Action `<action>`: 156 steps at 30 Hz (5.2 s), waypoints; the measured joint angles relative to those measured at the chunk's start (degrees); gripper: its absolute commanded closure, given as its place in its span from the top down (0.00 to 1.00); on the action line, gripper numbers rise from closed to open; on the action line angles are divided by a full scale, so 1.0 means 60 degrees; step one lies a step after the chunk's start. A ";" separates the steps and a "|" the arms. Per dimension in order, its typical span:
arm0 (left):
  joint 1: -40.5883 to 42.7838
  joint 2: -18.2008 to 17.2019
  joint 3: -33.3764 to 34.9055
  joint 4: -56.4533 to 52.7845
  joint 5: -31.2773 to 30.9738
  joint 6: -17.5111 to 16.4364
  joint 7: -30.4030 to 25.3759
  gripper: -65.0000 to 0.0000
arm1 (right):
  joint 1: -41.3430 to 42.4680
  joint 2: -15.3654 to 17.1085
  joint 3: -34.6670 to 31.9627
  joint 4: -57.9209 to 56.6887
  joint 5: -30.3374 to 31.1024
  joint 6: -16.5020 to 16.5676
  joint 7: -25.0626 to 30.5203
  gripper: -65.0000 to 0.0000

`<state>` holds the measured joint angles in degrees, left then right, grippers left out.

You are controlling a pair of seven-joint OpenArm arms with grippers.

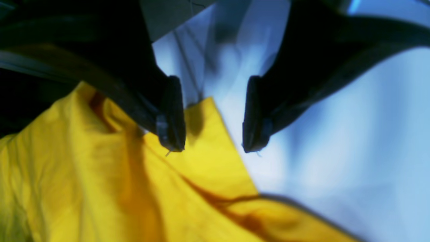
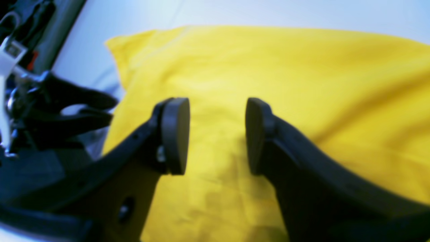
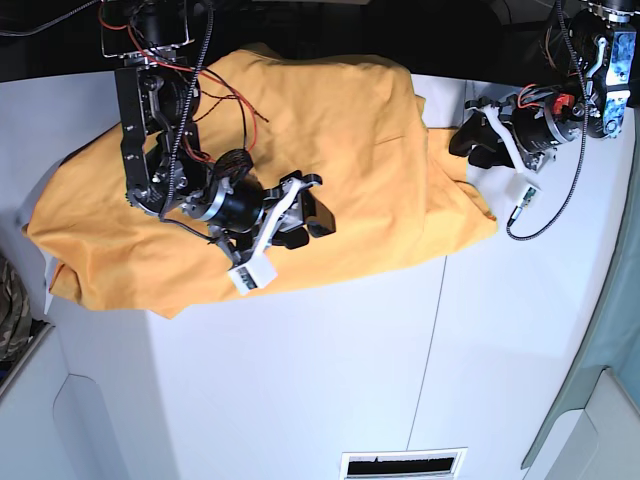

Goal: Layout the t-shirt on the table in an organized manner, then fold the t-shirt properly
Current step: 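Lift the shirt with the right gripper and drag it away from the left gripper, then swing the held shirt end with the left gripper toward the right gripper, then release the shirt with the left gripper and move it to the shirt hem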

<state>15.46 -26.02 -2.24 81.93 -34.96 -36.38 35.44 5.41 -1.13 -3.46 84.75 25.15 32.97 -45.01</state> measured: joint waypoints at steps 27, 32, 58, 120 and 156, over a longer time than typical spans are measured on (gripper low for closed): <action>-0.2211 -0.1177 0.1424 -0.0058 0.3621 0.2422 -0.0222 0.00 | -0.1559 0.1348 -0.1257 -0.0208 -0.0845 -0.0127 -0.0193 0.03; -0.2772 -0.1690 0.1417 -0.0051 0.3683 0.2524 -0.0284 0.00 | -0.1537 0.1938 -0.1279 -0.0189 -0.0707 -0.0055 -0.0004 0.03; -0.3483 -0.3388 0.1435 -0.0051 0.3544 0.2532 -0.0627 0.47 | -0.1537 0.3289 0.0346 -0.0171 -0.0233 -0.0219 0.0495 0.38; -0.1916 -0.0962 0.5890 0.2616 0.1552 -0.0514 0.0240 0.00 | 0.2677 0.3253 0.0525 -0.3541 0.1107 -0.0368 -0.0058 0.00; -0.6448 0.3344 0.3377 -0.4422 0.2218 0.0375 -0.1745 0.47 | -0.3067 0.2397 0.3235 0.0270 0.1129 -0.0211 -0.0838 0.00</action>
<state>-23.22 -5.96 18.02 55.40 -21.65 -34.13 24.97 -12.99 13.26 15.94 86.37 31.92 31.70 -50.04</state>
